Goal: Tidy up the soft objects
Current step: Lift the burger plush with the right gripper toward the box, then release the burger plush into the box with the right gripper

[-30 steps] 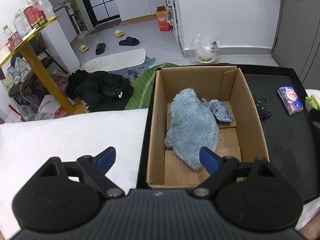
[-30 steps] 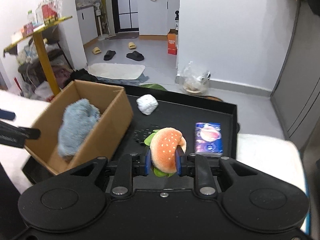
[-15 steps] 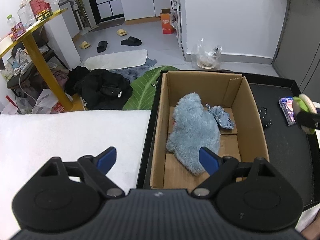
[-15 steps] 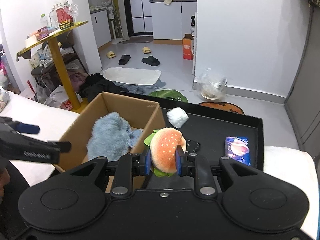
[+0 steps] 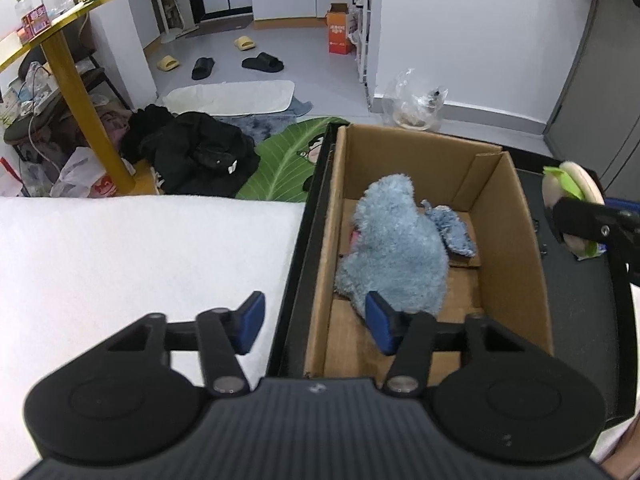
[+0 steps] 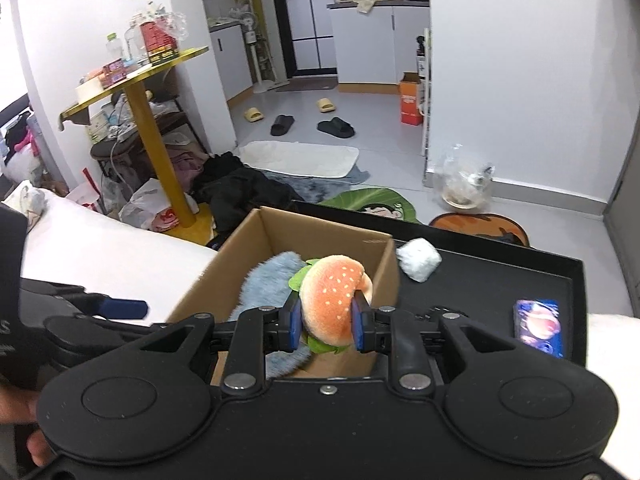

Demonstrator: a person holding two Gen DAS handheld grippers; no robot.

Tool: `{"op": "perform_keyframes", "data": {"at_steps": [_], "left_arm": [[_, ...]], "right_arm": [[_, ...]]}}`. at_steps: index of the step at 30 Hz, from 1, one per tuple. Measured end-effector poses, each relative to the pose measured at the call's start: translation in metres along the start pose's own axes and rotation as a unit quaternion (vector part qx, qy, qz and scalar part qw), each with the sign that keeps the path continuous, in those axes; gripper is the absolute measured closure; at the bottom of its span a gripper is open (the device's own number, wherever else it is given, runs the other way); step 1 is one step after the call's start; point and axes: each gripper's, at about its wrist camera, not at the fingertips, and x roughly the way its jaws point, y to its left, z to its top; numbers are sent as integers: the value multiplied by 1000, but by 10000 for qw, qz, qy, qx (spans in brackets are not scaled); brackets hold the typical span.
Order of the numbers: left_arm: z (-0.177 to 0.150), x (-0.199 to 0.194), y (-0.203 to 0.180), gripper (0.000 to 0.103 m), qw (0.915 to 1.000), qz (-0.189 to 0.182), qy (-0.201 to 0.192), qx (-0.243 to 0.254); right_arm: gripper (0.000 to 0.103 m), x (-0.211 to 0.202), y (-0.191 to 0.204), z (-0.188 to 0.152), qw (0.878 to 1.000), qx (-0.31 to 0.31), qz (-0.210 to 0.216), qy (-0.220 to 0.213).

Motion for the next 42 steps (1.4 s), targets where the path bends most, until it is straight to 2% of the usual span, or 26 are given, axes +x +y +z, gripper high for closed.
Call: {"op": "perform_keyframes", "data": {"at_steps": [4,7,10,13,17,24,27,32,37,42], "left_arm": [[0,4,5,82,9999,-116,92,-77],[-1,5,8,93,9997,-184,123,-114],[-2,4,11,95,9995,-268,88,-169],[-2,3,11,95,9992,-322,84,-219],[-2,3,12,95,9991,-349,68,-238],[-2,2,13,95,9991,-355,49,-227],[-2,1,11,95,9996,-245,29,-166],[-3,-6,5,85,9997,-164,-139,-67],[-2,-8,4,58,9998,-46,-202,-40],[-1,-10,-3,46,9997,33,-223,100]], "right_arm": [[78,13,12,4,9999,-68,-5,119],[75,20,21,6,9998,-138,-2,170],[58,26,27,6,9993,-258,-103,264],[57,25,27,3,9992,-197,-179,288],[49,17,22,-3,9990,-177,-273,292],[43,4,-2,-10,9985,-62,-472,257],[42,-1,-18,-14,9980,14,-571,255],[41,-6,-46,-23,9965,119,-778,288],[39,-8,-67,-31,9957,235,-853,277],[35,-7,-87,-36,9964,248,-776,248]]}}
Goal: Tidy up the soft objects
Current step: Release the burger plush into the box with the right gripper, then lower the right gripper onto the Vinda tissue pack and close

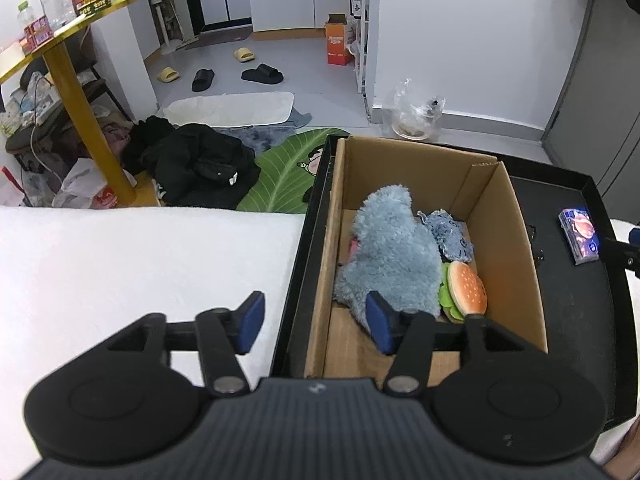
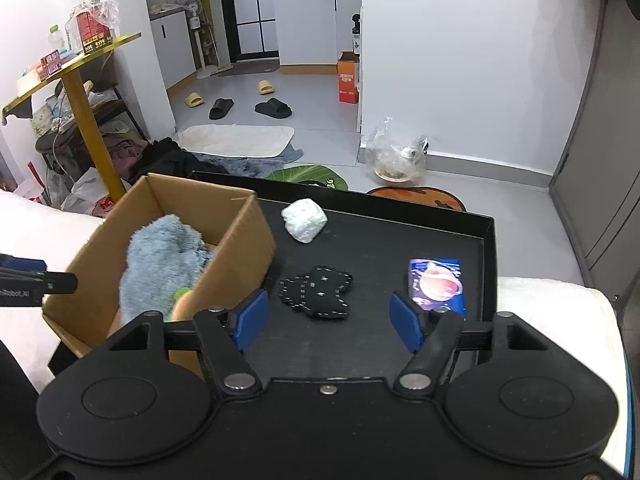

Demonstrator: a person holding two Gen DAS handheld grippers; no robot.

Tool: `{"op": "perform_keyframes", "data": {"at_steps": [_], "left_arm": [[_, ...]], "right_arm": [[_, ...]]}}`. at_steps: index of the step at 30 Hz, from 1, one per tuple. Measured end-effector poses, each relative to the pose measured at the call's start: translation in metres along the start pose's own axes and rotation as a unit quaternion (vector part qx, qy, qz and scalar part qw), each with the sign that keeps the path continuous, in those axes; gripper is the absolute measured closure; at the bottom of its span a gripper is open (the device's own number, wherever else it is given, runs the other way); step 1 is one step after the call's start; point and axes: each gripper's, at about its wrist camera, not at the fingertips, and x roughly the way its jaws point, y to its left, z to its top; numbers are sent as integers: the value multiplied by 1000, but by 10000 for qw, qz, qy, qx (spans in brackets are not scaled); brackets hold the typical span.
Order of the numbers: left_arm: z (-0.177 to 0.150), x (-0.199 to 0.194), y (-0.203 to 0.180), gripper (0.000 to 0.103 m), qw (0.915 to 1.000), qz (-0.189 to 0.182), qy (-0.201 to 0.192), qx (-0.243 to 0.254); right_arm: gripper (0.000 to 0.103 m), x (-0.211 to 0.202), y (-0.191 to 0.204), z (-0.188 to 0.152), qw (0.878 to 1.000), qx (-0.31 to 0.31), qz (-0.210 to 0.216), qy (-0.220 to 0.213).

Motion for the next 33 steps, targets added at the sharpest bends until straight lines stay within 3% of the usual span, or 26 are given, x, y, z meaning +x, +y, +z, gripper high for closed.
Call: {"op": "perform_keyframes", "data": {"at_steps": [6,11,18,26,33], "left_arm": [[1,-2,-5,31,9998,168,-30,83],[4,0,-12,28,9992,332,37,208],[9,3,-27,19,9978,468,41,475],[8,16,-45,17,9949,685,77,743],[9,17,-47,17,9935,854,79,747]], "right_arm": [[27,12,-30,-6,9994,350,-71,-30],[26,28,-54,-9,9975,700,-85,-3],[26,57,-67,-5,9971,739,-136,114],[26,91,-82,-10,9969,639,-334,304],[26,111,-91,-14,9971,637,-220,344]]}}
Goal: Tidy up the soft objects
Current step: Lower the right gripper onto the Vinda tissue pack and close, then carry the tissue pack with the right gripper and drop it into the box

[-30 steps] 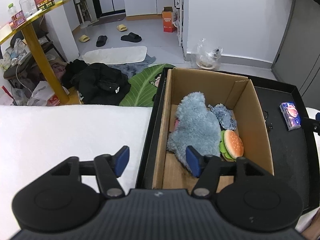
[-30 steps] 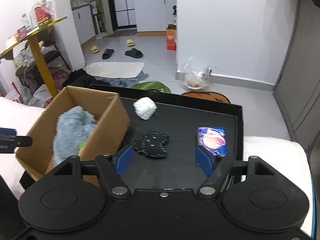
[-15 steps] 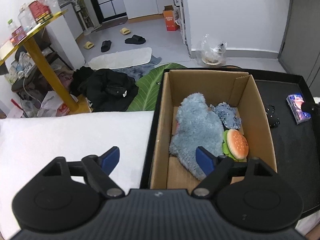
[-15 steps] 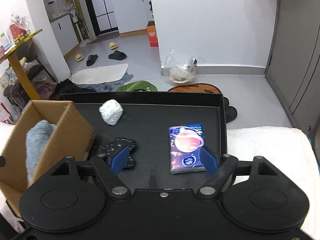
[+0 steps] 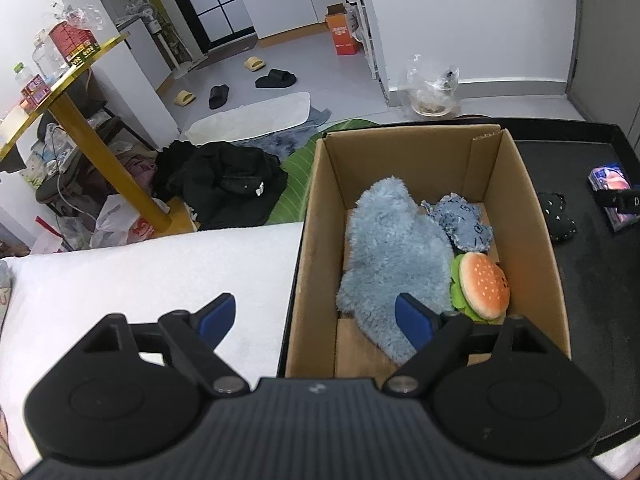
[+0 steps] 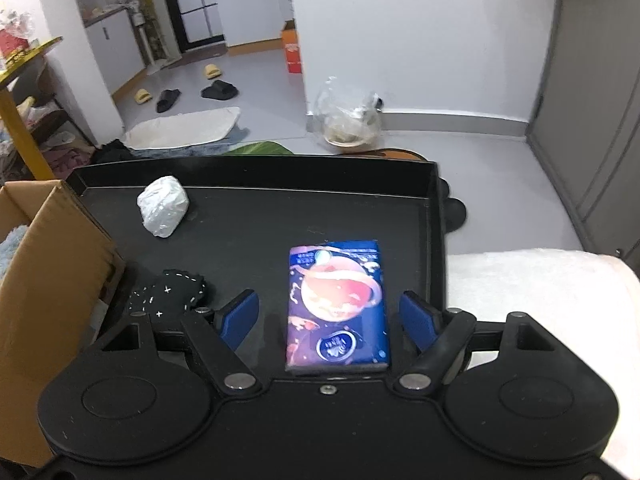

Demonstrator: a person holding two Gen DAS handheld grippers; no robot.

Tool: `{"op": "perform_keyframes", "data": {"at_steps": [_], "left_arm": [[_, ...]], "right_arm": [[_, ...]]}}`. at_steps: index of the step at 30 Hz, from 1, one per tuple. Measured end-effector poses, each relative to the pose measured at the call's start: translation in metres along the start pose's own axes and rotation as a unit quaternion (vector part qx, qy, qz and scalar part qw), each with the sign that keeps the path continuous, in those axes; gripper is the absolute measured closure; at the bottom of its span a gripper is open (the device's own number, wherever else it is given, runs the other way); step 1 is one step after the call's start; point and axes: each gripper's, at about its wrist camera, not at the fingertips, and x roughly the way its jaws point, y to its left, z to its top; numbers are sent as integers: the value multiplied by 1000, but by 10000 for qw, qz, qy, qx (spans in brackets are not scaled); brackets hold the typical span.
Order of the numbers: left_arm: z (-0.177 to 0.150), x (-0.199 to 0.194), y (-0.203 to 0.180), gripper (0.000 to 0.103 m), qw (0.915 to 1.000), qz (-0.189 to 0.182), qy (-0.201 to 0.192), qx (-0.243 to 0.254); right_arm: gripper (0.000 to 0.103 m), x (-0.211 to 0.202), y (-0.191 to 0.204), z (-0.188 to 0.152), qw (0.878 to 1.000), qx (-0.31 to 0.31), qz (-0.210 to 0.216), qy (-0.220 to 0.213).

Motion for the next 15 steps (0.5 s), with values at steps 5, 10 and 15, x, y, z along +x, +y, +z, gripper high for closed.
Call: {"op": "perform_keyframes", "data": {"at_steps": [5,10,15], "left_arm": [[1,0,-2,17,10000,76,17,-40],[1,-2,-4,17,9999,113,5,-9],[1,-6,-3,17,9999,91,-48,-25]], "right_arm": [[52,-1,2,-3,9999,-97,-60,26],[53,-10,0,-3,10000,-77,12,28],[54,-22,6,-2,9998,-160,58,-61]]}}
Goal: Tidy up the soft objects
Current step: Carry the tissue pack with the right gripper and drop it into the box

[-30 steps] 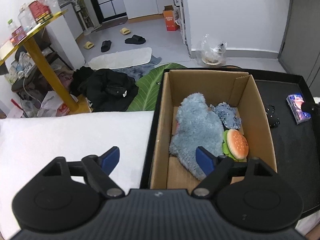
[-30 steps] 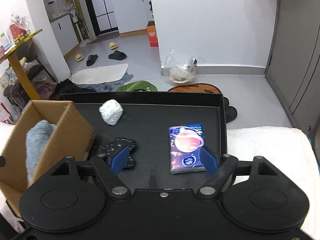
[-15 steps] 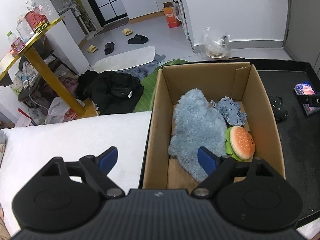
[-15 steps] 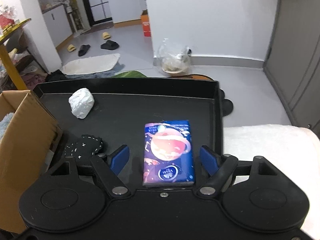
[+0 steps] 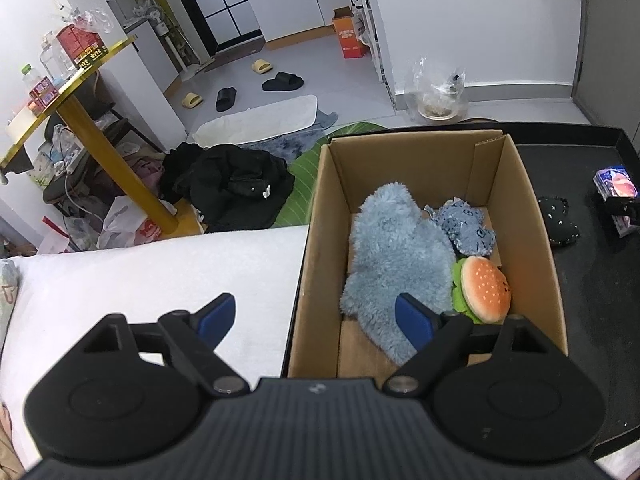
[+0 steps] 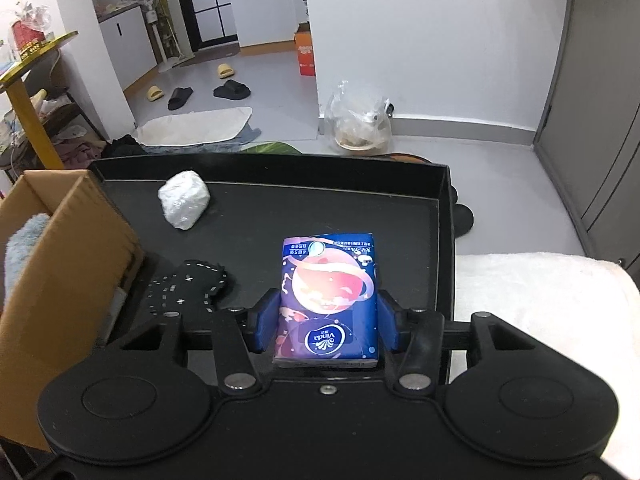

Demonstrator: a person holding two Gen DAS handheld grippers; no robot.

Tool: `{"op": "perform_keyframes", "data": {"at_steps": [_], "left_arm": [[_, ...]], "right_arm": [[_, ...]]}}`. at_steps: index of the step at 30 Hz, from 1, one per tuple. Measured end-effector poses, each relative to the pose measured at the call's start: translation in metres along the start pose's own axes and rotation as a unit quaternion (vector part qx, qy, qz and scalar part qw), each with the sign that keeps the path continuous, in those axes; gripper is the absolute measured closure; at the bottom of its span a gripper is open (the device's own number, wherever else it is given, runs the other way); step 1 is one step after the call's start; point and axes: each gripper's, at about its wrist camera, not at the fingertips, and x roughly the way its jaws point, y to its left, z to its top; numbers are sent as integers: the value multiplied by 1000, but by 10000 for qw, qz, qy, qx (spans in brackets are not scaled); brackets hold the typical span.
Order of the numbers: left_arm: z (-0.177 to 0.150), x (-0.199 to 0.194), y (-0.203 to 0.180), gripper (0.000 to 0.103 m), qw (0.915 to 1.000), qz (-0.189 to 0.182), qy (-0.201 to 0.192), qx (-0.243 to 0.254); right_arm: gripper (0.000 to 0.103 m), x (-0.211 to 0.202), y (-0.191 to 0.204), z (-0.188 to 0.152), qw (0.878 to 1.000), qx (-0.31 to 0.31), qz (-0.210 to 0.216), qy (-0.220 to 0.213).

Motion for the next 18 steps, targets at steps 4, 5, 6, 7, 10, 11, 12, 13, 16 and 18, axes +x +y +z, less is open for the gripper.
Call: {"op": "perform_keyframes", "data": {"at_steps": [4,5,6,7,10,11,12,13,16,18], "left_arm": [[0,-4,5,17,9999,-62,-23,-97],[0,-5,7,17,9999,-102,-16,-130],[1,-6,9,17,9998,-153,-5,-160],[1,-7,10,17,9997,-190,4,-182],[2,-10,14,17,9994,-278,17,-196],[2,-11,15,17,9993,-311,23,-183],[1,-12,15,17,9993,-338,35,-166],[1,-13,16,17,9992,-365,44,-137],[0,-16,19,17,9990,-420,18,-125],[0,-17,22,17,9987,-477,21,-162]], "right_arm": [[54,-13,6,-1,10000,-18,18,-46],[54,-17,7,-1,10000,0,14,-56],[54,-21,8,-1,10000,28,13,-61],[54,-26,9,0,10000,64,22,-71],[54,-39,17,3,9999,23,24,-133],[54,-44,20,5,9999,-8,20,-159],[54,-48,22,7,9998,-28,28,-182],[54,-51,25,9,9998,-43,36,-209],[54,-61,33,12,9996,-46,48,-270],[54,-66,38,13,9995,-55,44,-317]]}}
